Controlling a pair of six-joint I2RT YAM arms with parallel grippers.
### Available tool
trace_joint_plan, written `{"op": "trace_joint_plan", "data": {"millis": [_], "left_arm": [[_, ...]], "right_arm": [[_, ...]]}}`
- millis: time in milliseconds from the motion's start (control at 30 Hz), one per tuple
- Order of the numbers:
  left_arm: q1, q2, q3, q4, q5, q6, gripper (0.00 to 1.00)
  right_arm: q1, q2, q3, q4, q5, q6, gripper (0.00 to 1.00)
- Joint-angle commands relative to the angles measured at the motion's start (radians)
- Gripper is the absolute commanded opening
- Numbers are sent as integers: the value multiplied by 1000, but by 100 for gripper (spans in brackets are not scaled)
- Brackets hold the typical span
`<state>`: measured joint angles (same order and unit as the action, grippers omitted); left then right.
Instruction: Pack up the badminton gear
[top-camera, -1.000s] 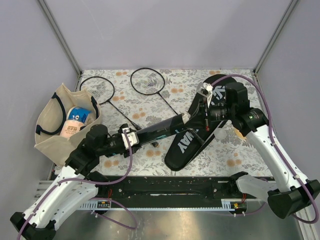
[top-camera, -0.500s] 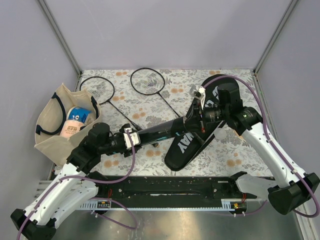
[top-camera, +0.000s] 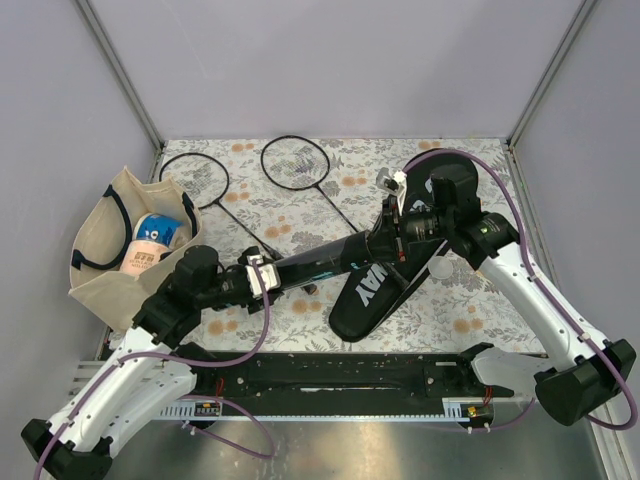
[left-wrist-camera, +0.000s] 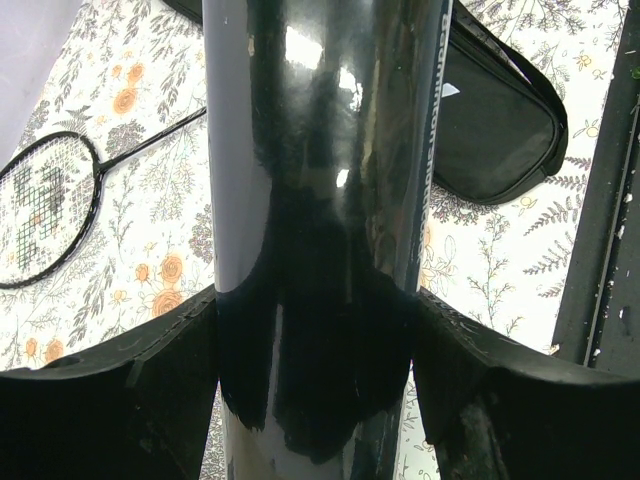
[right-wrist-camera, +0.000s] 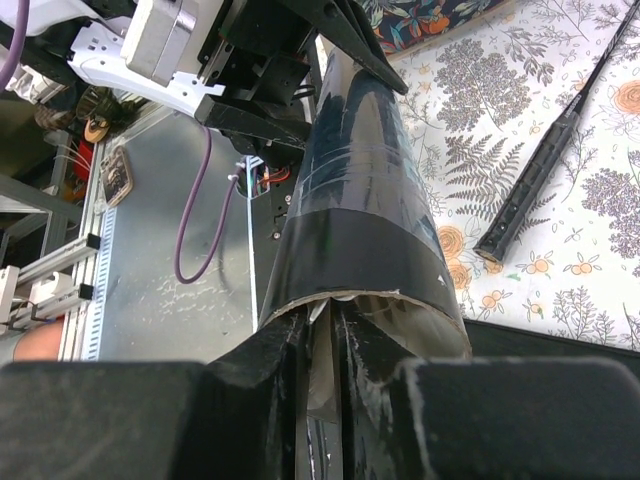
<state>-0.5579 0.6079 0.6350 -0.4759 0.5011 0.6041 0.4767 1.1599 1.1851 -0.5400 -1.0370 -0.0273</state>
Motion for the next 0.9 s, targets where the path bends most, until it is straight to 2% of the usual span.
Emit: {"op": "trace_joint_plan", "data": {"millis": [0, 100, 200, 333, 733, 867], "left_arm": [[-8, -25, 28, 194, 85, -24, 22], [-7, -28, 26, 192, 93, -41, 22], [-7, -43, 14, 183, 76, -46, 22], [-8, -66, -4, 158, 36, -43, 21], [-8, -126, -66, 164, -59, -90, 20], [-8, -137, -77, 184, -59, -113, 20]], "right_arm": [[23, 21, -5, 60, 37, 58, 21], [23, 26, 5, 54, 45, 81, 23], [23, 11, 27, 31, 81, 101, 37], [22, -15, 90, -31, 173, 130, 50], [-12, -57, 228, -124, 302, 236, 63], [-30, -60, 246, -117, 341, 292, 64]]}}
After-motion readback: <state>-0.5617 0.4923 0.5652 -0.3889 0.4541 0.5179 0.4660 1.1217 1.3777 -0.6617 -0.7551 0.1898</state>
